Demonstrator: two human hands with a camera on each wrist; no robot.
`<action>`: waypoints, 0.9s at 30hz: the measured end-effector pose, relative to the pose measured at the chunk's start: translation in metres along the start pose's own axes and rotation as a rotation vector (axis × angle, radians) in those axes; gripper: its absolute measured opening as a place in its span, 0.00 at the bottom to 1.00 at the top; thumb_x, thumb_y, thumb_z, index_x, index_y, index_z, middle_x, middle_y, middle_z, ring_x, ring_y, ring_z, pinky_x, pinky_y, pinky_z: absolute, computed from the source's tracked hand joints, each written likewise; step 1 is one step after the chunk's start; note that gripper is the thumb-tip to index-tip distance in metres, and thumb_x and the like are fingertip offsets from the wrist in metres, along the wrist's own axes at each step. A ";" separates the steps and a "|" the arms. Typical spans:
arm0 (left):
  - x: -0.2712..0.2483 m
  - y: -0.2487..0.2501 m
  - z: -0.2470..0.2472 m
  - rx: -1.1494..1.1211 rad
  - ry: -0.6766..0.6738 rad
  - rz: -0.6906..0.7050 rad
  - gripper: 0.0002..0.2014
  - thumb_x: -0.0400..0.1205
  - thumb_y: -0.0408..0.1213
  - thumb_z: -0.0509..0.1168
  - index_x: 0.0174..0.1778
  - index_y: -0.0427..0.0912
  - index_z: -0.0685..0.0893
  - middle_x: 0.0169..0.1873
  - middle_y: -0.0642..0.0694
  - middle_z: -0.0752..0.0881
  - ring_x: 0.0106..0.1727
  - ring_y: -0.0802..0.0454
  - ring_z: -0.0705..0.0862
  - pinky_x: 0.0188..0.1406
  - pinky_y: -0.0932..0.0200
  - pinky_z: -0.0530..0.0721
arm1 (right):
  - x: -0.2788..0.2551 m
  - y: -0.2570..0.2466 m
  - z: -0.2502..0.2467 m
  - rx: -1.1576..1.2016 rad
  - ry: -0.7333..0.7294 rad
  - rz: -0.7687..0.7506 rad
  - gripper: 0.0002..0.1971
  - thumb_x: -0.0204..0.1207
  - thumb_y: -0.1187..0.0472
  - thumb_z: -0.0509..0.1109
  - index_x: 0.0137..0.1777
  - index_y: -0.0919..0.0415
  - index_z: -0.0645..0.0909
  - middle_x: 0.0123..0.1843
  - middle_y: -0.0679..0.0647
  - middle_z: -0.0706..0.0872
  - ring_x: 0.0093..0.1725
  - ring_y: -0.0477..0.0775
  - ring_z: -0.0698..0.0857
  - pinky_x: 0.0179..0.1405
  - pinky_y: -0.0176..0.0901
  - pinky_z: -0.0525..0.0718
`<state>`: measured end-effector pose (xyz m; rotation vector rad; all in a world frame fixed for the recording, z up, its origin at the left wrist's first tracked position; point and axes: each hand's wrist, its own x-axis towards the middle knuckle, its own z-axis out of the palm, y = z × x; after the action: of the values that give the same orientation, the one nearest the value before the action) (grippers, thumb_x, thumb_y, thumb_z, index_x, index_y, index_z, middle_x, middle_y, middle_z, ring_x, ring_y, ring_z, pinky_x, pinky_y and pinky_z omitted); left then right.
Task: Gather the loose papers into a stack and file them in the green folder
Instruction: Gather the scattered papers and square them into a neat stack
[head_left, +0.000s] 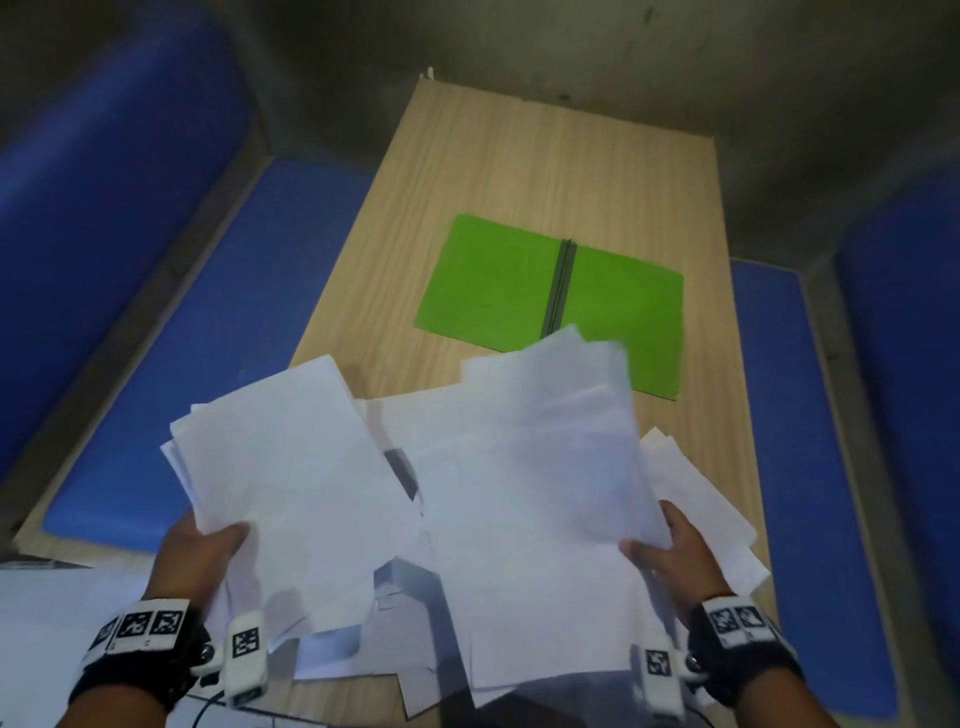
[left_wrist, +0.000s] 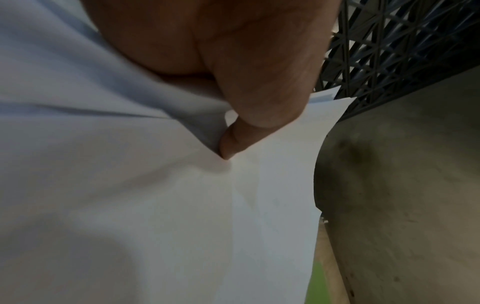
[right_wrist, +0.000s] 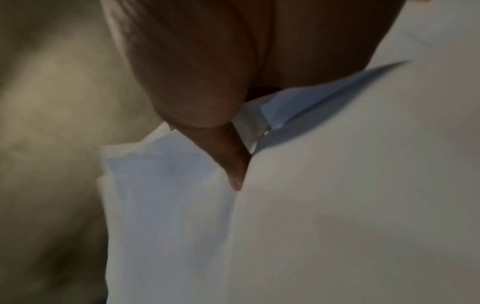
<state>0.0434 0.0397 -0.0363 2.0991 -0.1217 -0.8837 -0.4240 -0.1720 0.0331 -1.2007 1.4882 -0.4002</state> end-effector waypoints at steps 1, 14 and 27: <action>0.002 0.002 -0.001 -0.013 0.005 -0.001 0.17 0.79 0.26 0.70 0.64 0.38 0.85 0.56 0.36 0.90 0.57 0.36 0.88 0.65 0.33 0.82 | -0.008 -0.003 -0.009 0.066 0.024 0.006 0.19 0.70 0.76 0.72 0.57 0.59 0.78 0.49 0.53 0.86 0.45 0.51 0.85 0.29 0.27 0.81; -0.031 0.010 0.087 0.000 -0.423 -0.076 0.24 0.68 0.24 0.70 0.61 0.39 0.87 0.51 0.37 0.94 0.55 0.34 0.91 0.62 0.35 0.85 | -0.038 0.019 -0.023 0.153 0.085 0.007 0.18 0.75 0.69 0.72 0.61 0.52 0.78 0.55 0.45 0.87 0.51 0.38 0.87 0.35 0.21 0.82; -0.070 -0.022 0.125 -0.128 -0.479 -0.290 0.26 0.71 0.43 0.78 0.64 0.40 0.85 0.55 0.35 0.93 0.56 0.32 0.91 0.62 0.27 0.84 | -0.014 0.077 0.040 -0.345 0.052 0.239 0.23 0.75 0.62 0.72 0.70 0.63 0.74 0.67 0.61 0.82 0.62 0.60 0.81 0.62 0.43 0.77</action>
<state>-0.0919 -0.0030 -0.0641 1.7778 -0.0084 -1.5185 -0.4255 -0.1132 -0.0325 -1.2637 1.7718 -0.0114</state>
